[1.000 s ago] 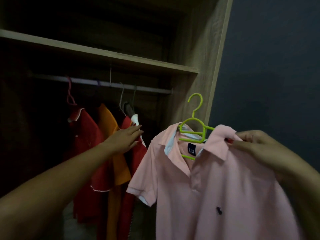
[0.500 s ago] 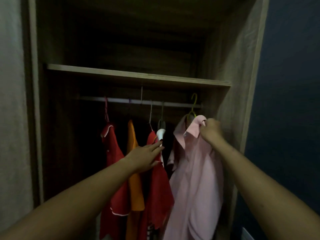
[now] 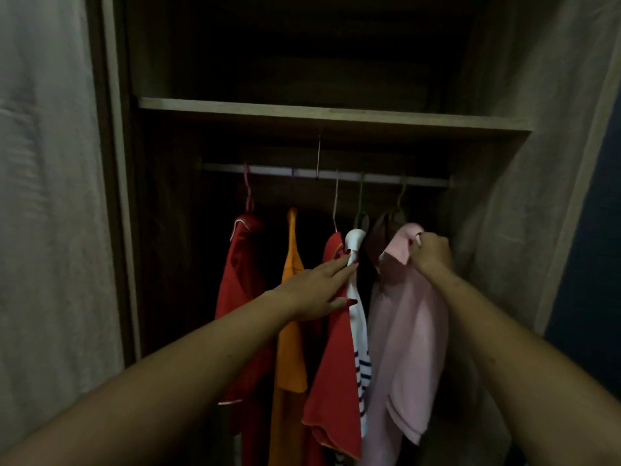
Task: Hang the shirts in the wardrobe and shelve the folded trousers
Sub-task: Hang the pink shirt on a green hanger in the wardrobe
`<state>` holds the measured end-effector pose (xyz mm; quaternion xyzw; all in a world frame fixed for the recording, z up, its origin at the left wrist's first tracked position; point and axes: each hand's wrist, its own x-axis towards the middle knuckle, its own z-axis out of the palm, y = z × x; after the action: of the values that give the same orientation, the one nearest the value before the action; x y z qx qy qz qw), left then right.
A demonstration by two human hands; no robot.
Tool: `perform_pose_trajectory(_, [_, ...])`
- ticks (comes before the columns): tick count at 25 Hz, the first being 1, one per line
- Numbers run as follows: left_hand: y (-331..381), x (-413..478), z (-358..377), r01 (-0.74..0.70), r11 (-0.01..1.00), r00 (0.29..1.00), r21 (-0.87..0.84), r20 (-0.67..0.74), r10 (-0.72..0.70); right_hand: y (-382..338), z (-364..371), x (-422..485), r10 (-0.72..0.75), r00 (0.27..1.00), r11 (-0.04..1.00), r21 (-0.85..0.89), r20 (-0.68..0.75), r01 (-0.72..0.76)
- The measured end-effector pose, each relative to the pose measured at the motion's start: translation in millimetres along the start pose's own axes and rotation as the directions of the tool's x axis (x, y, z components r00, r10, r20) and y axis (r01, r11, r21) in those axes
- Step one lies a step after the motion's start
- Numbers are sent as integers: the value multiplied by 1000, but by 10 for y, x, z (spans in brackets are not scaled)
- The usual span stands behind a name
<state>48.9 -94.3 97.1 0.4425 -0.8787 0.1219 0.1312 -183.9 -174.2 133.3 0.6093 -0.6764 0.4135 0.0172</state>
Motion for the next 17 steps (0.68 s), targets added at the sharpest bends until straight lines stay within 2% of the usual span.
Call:
perform_pose_trajectory(2, [11, -9, 38, 24, 999, 1000, -41, 7, -24, 74, 1, -102, -43, 999, 998, 48, -11, 43])
perform_pose_trajectory(4, [51, -38, 106, 54, 992, 999, -115, 3, -54, 152, 14, -260, -141, 988, 983, 112, -63, 148])
perform_pose_trajectory(6, [104, -87, 196, 69, 979, 997, -193, -12, -73, 222, 32, -451, -244, 955, 948, 167, -172, 272])
perform_pose_trajectory(10, [167, -204, 337, 73, 941, 993, -331, -67, -100, 184, 13, -975, -333, 875, 827, 338, -351, 450])
perform_pose_trajectory(14, [145, -538, 506, 137, 883, 975, -449, -94, -199, -17, 149, -1458, -407, 865, 717, 483, -294, 502])
perform_pose_trajectory(17, [119, -1015, 617, 179, 853, 946, -491, -152, -286, -225, 422, -1798, -479, 861, 649, 592, -171, 478])
